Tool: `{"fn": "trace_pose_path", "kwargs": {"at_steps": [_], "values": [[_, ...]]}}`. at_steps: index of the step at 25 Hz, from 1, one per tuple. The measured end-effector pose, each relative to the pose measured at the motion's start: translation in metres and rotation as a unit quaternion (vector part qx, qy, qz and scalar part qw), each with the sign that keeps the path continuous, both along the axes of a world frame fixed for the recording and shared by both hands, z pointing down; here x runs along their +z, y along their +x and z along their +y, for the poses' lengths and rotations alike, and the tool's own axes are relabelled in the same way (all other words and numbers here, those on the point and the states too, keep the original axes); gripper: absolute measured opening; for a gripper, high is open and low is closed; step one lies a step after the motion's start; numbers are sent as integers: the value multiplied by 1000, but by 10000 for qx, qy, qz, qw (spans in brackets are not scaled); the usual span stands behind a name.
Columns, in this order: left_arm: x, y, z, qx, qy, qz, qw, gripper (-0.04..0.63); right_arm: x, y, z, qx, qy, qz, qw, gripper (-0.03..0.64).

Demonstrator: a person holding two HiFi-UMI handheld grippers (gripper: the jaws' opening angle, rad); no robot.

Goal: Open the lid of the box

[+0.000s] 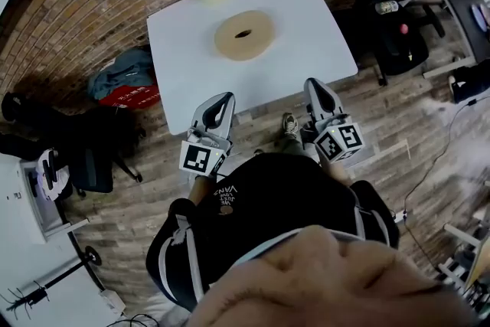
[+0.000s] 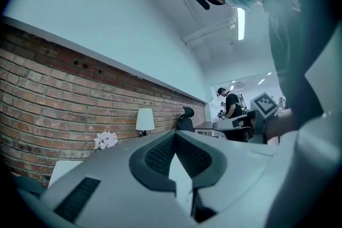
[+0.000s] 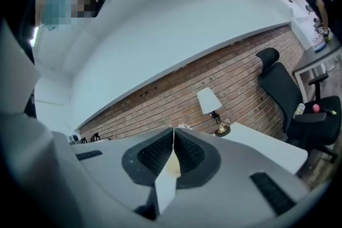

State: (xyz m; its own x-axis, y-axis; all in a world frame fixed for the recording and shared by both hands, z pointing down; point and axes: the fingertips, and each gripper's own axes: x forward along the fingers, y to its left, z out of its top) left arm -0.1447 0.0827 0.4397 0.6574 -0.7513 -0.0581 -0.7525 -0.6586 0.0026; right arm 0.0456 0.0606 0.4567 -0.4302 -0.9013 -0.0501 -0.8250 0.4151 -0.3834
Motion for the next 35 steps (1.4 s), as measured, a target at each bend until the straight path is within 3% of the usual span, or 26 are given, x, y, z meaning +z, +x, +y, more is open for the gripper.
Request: {"fn": "trace_pose_path", "kwargs": {"at_steps": [13,21,27,35], "values": [[-2,39,-70,-368,37,-130,9992,9,0,32,-87,-427,-40,-101,9990,5],[4,67,-110,-686,-131,15,9976,9,0,59,-132,-794,-82,-102,9968,5],[22,74,-128,-944,-87,-354,9949,9,10,72,-150,-1151,-178,-4,9932,5],[37,67,-150,-826,-214,-574,9947,9,17,75,-163,-1053,-300,3,9940,5]]}}
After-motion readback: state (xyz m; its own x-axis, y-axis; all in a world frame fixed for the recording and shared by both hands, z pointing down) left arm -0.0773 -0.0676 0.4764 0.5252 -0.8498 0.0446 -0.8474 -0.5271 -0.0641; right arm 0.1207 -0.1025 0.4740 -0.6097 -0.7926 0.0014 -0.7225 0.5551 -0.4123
